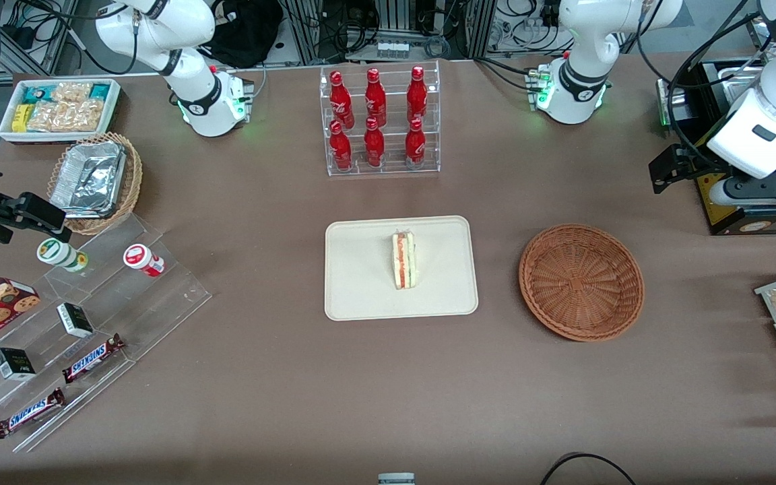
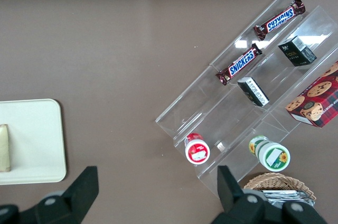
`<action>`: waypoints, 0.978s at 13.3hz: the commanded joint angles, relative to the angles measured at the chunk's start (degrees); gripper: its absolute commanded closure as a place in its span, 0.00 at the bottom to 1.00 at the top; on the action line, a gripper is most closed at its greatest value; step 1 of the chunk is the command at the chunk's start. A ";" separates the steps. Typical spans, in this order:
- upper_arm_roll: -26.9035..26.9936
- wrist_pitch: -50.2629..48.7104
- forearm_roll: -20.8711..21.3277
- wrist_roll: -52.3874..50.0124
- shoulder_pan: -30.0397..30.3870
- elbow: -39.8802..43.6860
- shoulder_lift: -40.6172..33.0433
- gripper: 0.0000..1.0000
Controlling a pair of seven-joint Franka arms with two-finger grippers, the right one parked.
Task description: Place sandwich from basket to tray
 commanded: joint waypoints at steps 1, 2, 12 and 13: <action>1.20 -1.10 -1.70 -0.07 0.62 0.77 -0.06 0.00; 1.30 -1.10 -2.23 -0.07 0.53 0.77 0.02 0.00; 1.21 -1.28 -1.35 -0.07 0.79 1.73 -0.15 0.00; 1.12 -1.28 -1.36 -0.15 0.88 1.65 -0.15 0.00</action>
